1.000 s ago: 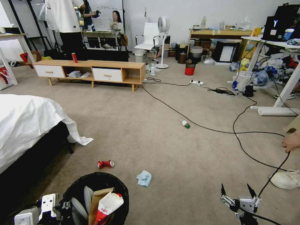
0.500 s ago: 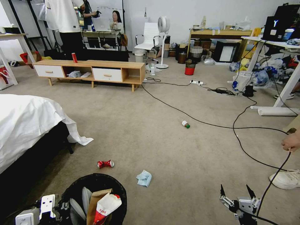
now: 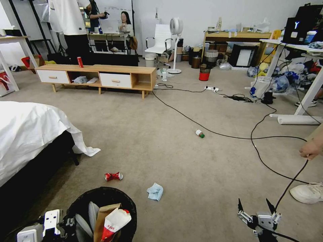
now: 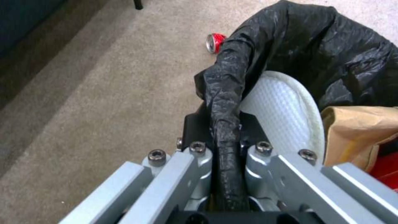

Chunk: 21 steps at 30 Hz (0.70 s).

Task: Pick up the trash bin and place the garbage on the floor into it.

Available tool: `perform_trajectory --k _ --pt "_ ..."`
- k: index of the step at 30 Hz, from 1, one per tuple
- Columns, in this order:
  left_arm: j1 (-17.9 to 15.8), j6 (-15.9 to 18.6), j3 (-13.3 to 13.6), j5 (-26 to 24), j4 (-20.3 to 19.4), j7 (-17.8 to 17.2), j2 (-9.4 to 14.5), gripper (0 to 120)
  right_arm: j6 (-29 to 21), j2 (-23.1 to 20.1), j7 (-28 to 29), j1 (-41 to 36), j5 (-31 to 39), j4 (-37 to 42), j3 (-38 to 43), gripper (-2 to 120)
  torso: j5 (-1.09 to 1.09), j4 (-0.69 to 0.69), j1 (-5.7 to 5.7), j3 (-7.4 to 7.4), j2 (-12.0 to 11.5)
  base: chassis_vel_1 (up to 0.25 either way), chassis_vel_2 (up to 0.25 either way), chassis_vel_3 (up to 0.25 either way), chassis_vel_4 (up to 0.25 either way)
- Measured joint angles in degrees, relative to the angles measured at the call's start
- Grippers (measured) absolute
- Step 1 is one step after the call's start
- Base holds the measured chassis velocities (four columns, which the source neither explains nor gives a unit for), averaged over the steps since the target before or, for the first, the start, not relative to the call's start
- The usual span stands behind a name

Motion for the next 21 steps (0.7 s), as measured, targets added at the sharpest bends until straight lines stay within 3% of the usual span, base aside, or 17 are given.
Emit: perform_trajectory --k 9,21 --pt "0.1 0.2 0.0 0.0 -0.1 -0.2 -0.1 4 0.0 -0.1 0.0 0.0 0.0 0.1 0.1 100 0.0 0.0 0.0 0.0 0.0 0.0 0.0 0.0 0.0" --pt "0.0 0.3 0.0 -0.2 -0.1 -0.3 -0.1 4 0.0 -0.1 0.0 0.1 0.1 0.0 0.0 100 0.0 0.01 0.0 0.0 0.0 0.067 0.069 0.059 0.068"
